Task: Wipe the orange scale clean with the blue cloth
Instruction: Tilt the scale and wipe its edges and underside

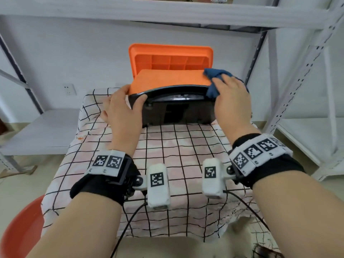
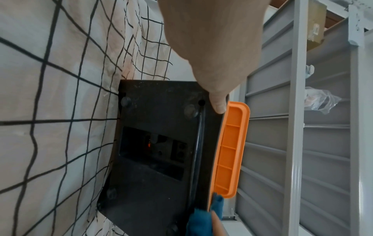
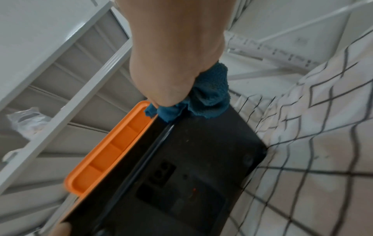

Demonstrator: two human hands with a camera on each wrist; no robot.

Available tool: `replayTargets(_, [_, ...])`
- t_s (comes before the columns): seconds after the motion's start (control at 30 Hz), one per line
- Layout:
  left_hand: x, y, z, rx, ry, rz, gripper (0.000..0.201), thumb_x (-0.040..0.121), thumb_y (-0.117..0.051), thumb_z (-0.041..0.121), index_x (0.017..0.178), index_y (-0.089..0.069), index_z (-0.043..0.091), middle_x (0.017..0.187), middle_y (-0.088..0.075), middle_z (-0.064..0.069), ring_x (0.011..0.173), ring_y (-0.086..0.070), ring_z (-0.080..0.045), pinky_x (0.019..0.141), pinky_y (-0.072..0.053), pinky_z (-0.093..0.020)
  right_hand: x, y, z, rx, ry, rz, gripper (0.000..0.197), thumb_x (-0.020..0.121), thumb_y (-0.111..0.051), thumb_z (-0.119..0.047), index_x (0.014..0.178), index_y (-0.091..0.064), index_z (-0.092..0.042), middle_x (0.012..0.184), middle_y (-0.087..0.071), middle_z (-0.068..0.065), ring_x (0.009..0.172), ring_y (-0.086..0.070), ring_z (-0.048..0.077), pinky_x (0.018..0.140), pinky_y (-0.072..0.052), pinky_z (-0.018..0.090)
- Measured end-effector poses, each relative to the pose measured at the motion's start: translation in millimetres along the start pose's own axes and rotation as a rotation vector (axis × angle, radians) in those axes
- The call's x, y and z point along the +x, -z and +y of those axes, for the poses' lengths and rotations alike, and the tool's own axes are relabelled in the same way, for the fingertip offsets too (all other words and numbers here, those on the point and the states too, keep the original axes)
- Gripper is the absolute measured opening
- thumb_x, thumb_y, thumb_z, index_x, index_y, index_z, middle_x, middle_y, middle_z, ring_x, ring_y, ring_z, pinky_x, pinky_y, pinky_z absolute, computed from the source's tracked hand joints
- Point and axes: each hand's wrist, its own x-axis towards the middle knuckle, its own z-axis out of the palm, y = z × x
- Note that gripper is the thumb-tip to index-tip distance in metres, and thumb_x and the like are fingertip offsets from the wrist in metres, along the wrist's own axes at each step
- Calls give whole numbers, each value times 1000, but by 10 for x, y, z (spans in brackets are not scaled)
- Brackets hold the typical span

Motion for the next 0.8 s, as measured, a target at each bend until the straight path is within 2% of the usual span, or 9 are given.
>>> replayTargets(0.07, [-29, -6, 7, 5, -9, 5, 43, 89, -58, 40, 128, -54, 23, 125, -57, 7, 124, -39, -18, 103, -21, -38, -81, -44, 64, 4, -60, 22, 44, 92, -37, -7, 134, -51, -11, 141, -47, 9, 129, -39, 32, 111, -26, 38])
replayTargets(0.13, [-52, 3, -8, 28, -14, 5, 43, 89, -57, 41, 127, -54, 23, 124, -58, 6, 122, -40, -18, 102, -22, -39, -145, -63, 31, 50, -93, 52, 44, 92, -40, -4, 135, -50, -10, 141, -47, 9, 130, -38, 32, 111, -26, 38])
replayTargets(0.27, [-58, 20, -34, 50, -17, -7, 43, 89, -57, 42, 128, -53, 24, 122, -58, 6, 120, -40, -19, 103, -22, -41, -101, 2, -163, 39, -254, 75, 40, 92, -42, -6, 130, -54, -12, 136, -50, 6, 122, -39, 32, 99, -34, 42])
replayTargets(0.37, [-41, 19, -35, 29, -6, -17, 44, 89, -57, 42, 129, -53, 24, 123, -58, 5, 120, -41, -19, 98, -22, -36, 92, 50, -350, 18, -309, 34, 32, 92, -38, -10, 114, -61, -12, 125, -56, 5, 113, -43, 32, 91, -36, 43])
replayTargets(0.5, [7, 22, -65, 21, -25, -25, 43, 88, -57, 43, 127, -55, 24, 121, -59, 5, 119, -43, -20, 99, -23, -37, 169, -76, -706, 61, -65, -16, 38, 83, -35, -12, 109, -62, -15, 118, -60, 3, 105, -48, 32, 87, -37, 40])
replayTargets(0.63, [60, 40, -95, 5, -24, -18, 41, 84, -60, 45, 120, -59, 26, 114, -61, 11, 114, -48, -21, 99, -29, -40, 166, -196, -1124, 286, 262, -124, 43, 82, -41, -3, 118, -62, -13, 118, -61, 2, 108, -49, 29, 95, -35, 34])
replayTargets(0.73, [84, 65, -105, 13, -18, -33, 41, 83, -61, 47, 119, -60, 28, 106, -59, 18, 115, -49, -20, 96, -28, -38, 243, -180, -950, 271, 346, -211, 49, 83, -41, -4, 127, -57, -16, 132, -55, 0, 120, -47, 28, 105, -32, 36])
replayTargets(0.8, [82, 71, -101, 19, -21, -41, 41, 83, -61, 47, 119, -60, 29, 104, -56, 21, 115, -49, -20, 93, -24, -35, 246, -141, -672, 216, 316, -180, 53, 78, -39, -9, 127, -58, -15, 134, -55, 3, 121, -47, 30, 107, -31, 37])
